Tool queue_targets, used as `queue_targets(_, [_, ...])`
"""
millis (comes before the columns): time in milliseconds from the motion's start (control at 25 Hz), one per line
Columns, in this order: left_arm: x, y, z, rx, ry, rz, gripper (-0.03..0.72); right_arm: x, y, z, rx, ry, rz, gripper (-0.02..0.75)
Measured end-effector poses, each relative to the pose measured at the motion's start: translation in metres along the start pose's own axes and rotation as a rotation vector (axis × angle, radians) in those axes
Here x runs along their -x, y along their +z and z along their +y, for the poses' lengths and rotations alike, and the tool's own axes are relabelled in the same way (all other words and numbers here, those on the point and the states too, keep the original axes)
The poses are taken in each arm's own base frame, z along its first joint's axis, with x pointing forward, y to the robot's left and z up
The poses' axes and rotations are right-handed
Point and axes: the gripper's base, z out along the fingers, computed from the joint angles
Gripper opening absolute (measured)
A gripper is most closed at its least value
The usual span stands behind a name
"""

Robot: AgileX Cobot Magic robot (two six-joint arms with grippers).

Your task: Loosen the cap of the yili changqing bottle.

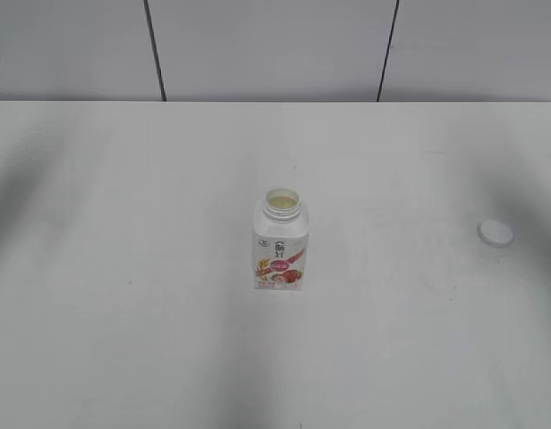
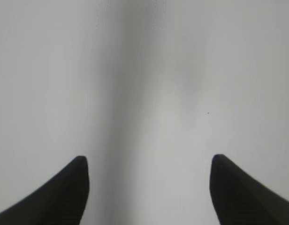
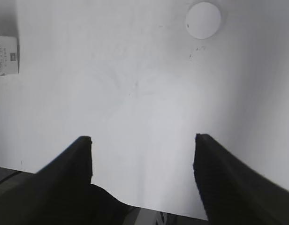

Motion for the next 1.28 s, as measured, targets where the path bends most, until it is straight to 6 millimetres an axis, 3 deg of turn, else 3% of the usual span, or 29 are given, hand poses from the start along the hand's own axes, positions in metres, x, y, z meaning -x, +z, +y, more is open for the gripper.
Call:
queue_targets(160, [-0.011,-0.010,0.008,-0.042,-0.025,-0.005,0.464,-0.012,-0.024,0.008,-0.037,0.025,-0.067,0.533])
queue_targets(280, [-0.036,-0.022,0.013,-0.063,-0.029,-0.013,0.460,-0.036,-0.039,0.017,-0.045,0.026,-0.106,0.533])
queue_targets(560, [-0.130,-0.055,0.031,-0.114,-0.057,-0.089,0.442,-0.115,-0.058,0.029,-0.137,-0.018,-0.175,0.533])
queue_targets(800, [-0.218,-0.087,0.053,-0.130,-0.096,-0.340,0.425,-0.186,-0.065,0.039,-0.205,-0.047,-0.305,0.533])
queue_targets(1080, [-0.291,-0.083,0.065,-0.132,-0.099,-0.562,0.418,-0.243,-0.049,0.045,-0.216,-0.075,-0.426,0.533])
queue_targets(1280, [-0.326,-0.074,0.065,-0.158,-0.047,-0.694,0.418,-0.275,-0.042,0.049,-0.221,-0.107,-0.562,0.533])
